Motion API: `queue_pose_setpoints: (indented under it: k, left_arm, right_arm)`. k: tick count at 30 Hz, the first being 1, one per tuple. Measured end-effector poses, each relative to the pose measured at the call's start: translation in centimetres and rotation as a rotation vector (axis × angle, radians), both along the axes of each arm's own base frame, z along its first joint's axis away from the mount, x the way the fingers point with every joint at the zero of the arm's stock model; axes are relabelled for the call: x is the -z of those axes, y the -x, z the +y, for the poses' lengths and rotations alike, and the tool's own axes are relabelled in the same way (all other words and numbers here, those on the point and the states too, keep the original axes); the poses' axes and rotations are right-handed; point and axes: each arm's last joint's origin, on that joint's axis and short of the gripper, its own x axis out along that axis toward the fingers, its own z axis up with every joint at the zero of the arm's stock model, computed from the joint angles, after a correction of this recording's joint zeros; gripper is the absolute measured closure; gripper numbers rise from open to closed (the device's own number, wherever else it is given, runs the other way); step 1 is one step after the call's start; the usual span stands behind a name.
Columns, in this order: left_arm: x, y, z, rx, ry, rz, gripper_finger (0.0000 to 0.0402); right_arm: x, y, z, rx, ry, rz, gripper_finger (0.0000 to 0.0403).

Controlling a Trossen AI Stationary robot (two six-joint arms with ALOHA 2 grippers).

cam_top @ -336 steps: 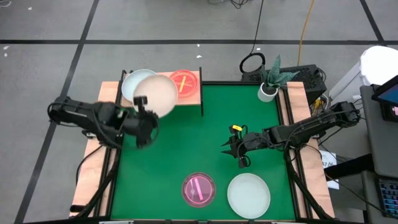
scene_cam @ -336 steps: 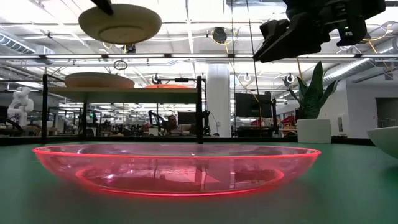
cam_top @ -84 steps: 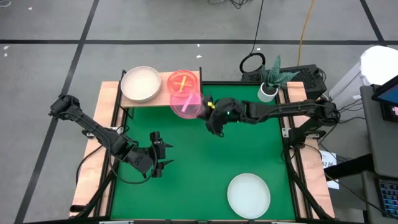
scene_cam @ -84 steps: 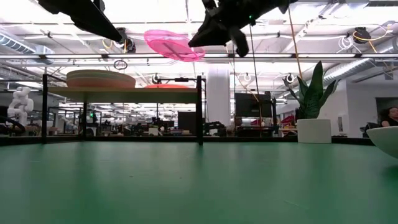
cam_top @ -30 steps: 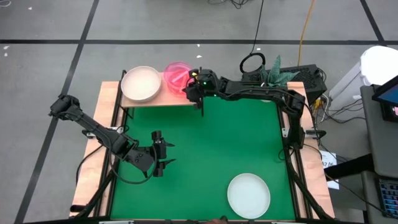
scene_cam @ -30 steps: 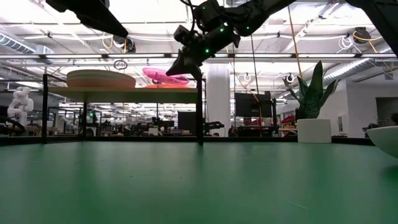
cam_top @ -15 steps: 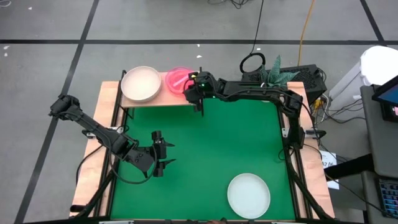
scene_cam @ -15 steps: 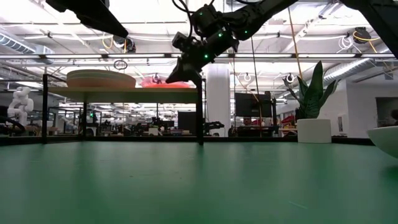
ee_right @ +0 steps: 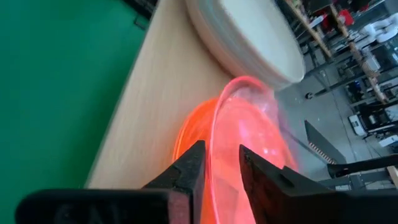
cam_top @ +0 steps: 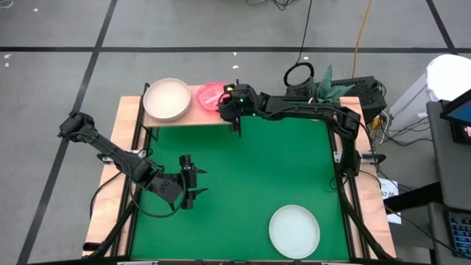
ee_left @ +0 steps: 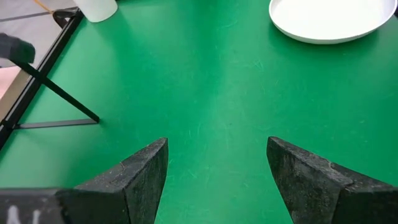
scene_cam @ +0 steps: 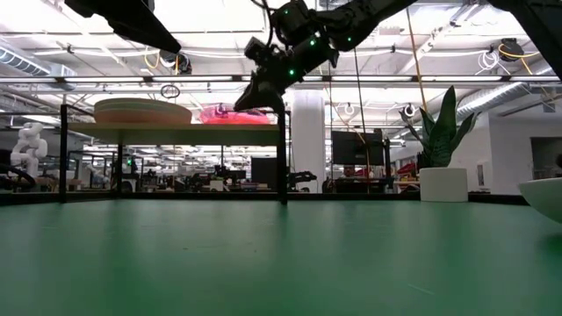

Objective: Place and stack plates onto a shelf
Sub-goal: Stack the pink plate on top of the orange plate on the shelf, then stack the gray plate on top of the brown plate on the shelf

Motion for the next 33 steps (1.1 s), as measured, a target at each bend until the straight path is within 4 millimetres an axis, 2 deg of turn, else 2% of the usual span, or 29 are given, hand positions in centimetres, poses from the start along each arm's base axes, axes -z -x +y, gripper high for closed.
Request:
queue_pose_setpoints:
  k: [13, 17, 23, 27, 30, 33]
  left_arm:
    - [0.0, 0.1, -0.2, -0.001, 0.013, 0.000, 0.0124]
    - [0.0, 0.2, -0.4, 0.005, 0.021, 0.000, 0.0124]
    - [0.0, 0.4, -0.6, 0.009, 0.029, -0.002, 0.0124]
    - [0.0, 0.3, -0.6, 0.000, 0.043, -0.007, 0.0124]
    - [0.0, 0.3, -0.7, -0.002, 0.048, -0.012, 0.0124]
    - [-0.1, 0.3, -0.7, -0.002, 0.053, -0.019, 0.0124]
  right_arm:
    - [-2.7, 0.5, 2.5, -0.025, -0.028, -0.054, 0.0303]
    - [-4.8, 1.6, 4.1, -0.035, -0.066, -0.068, 0.0303]
    - [-8.6, 5.0, 8.1, -0.057, -0.181, -0.022, 0.0303]
    - [-10.6, 8.1, 10.8, -0.057, -0.287, 0.040, 0.0303]
    - [-11.2, 10.5, 12.7, -0.053, -0.364, 0.087, 0.0303]
    - [-10.6, 12.9, 14.6, -0.054, -0.434, 0.119, 0.0303]
